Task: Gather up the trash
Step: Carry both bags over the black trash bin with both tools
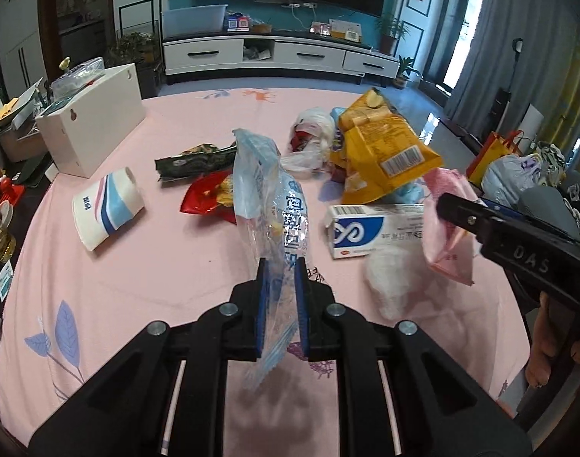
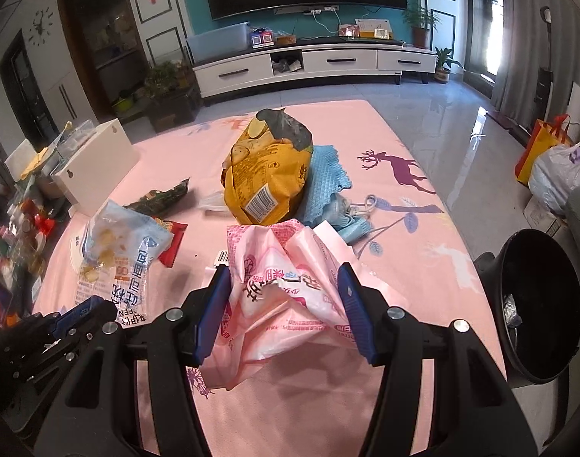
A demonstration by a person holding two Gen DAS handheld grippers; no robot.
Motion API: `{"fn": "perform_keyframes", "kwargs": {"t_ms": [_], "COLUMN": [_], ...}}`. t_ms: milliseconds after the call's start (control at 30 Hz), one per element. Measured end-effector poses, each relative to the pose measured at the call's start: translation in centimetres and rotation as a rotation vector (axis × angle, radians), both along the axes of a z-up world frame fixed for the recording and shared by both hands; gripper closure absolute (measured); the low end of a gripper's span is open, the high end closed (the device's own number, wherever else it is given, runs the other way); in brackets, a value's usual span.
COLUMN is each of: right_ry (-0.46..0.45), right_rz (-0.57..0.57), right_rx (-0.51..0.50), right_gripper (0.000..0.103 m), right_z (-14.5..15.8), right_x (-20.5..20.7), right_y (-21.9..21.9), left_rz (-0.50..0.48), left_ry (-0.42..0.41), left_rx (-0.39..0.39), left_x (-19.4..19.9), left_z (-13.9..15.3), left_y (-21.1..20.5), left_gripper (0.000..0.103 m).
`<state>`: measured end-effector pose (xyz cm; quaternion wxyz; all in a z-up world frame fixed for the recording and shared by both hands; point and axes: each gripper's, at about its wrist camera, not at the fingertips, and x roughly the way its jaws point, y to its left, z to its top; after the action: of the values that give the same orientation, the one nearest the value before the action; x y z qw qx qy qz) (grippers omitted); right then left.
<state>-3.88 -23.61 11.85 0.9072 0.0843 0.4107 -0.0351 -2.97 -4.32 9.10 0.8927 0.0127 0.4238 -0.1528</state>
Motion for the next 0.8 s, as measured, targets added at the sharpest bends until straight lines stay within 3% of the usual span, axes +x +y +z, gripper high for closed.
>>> {"fn": "perform_keyframes", "kwargs": {"t_ms": [433, 800], "right_ry": [-0.049, -0.139], "right_rz": [-0.018, -0.111], "right_rx": [0.031, 0.072], "right_gripper": [0.045, 0.045], "right_z": [1.6, 4.2], "right_x": [-1.2, -4.2], "right_y": [-1.2, -6.0], "left_rz": [-0.062, -0.128], "left_ry": [0.009, -0.032], "left_rx": [-0.16, -0.224], "left_x": [-1.3, -2.7], "left_z": [1.9, 3.5], "left_y": [-0.1, -1.3], "left_gripper": [0.089, 0.089]}}
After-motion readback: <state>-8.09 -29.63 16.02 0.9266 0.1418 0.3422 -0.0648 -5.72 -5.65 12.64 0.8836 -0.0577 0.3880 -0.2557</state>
